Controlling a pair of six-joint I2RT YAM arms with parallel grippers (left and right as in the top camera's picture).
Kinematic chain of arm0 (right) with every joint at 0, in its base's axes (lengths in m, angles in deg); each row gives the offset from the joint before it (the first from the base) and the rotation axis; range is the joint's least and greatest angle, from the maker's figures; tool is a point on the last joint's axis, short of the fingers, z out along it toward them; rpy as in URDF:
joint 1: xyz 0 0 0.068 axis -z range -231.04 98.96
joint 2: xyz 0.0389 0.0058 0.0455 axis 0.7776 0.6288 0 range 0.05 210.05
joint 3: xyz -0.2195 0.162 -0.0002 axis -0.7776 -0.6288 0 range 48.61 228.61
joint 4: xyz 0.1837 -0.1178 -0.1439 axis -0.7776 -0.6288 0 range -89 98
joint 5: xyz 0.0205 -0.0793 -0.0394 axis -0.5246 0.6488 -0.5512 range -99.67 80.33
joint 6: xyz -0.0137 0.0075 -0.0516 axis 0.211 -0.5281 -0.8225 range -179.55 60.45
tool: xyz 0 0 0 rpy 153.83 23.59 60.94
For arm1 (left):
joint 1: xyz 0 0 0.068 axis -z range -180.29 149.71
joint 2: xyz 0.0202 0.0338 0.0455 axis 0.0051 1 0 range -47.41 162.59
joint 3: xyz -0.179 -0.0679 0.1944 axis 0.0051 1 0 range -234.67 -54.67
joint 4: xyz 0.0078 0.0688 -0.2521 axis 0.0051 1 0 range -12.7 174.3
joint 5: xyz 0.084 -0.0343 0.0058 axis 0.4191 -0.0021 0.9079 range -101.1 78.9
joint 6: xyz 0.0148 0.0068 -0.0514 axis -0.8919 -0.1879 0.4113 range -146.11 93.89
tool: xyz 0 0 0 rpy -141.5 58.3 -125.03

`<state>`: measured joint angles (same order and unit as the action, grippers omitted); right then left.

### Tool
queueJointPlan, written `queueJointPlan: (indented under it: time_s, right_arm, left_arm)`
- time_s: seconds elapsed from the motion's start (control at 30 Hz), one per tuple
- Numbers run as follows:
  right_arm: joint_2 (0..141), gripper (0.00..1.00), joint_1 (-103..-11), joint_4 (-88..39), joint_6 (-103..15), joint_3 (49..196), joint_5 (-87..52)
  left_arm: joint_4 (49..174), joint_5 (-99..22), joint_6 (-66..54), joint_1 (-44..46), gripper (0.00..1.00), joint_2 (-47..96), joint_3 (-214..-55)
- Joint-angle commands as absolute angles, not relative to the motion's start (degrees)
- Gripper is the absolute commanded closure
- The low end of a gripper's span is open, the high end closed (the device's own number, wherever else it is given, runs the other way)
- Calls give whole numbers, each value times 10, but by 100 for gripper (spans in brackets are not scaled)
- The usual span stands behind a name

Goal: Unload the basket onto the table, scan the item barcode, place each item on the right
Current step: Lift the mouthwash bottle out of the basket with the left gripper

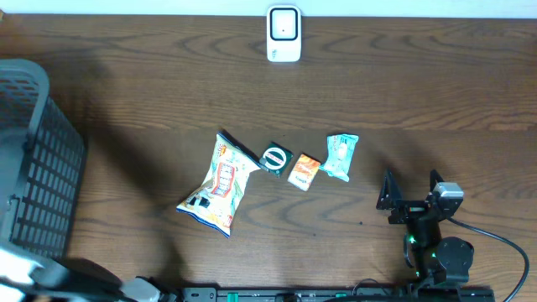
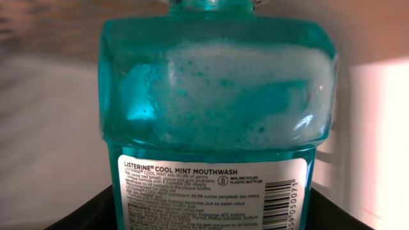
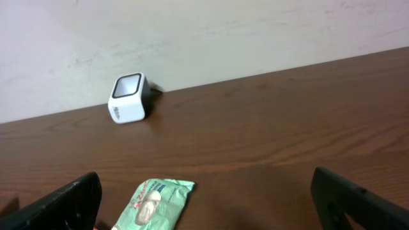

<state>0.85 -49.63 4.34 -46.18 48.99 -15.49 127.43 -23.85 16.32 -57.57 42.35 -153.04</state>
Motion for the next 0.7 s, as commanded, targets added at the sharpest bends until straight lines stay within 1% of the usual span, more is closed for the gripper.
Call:
queueJointPlan:
  time_s: [0.0,0.07,0.17,0.27,0.3,0.37,0.4,0.5,0.6,0.67]
  right_arm:
    - [7,1,-500,41,-463,489,-158]
    - [7,1,-500,41,-463,489,-158]
    - [7,1,-500,41,-463,489,-158]
    - [7,1,-500,41,-463,489,-158]
    - [7,1,-500,41,-463,489,-158]
    - [7,1,-500,41,-463,489,-158]
    - [7,1,-500,41,-463,489,-158]
    - [7,1,-500,41,-463,489,-158]
    - [7,1,-500,41,-463,489,-158]
    - [7,1,-500,41,-463,489,-158]
  left_arm:
    - [1237,-426,169,-559,56,352,-1552]
    - [1219,-470,170,-537,56,323,-1552]
    - [1215,-480,165,-469,56,282,-1551]
    - [1215,-477,119,-356,56,255,-1551]
    - [1218,-463,97,-306,56,251,-1551]
    - [1236,-403,65,-220,56,249,-1551]
    - [1253,-347,46,-171,56,253,-1550]
    - [1299,-204,13,-68,56,270,-1547]
    - [1346,-96,12,4,56,300,-1535]
    - [1375,-62,5,24,56,322,-1528]
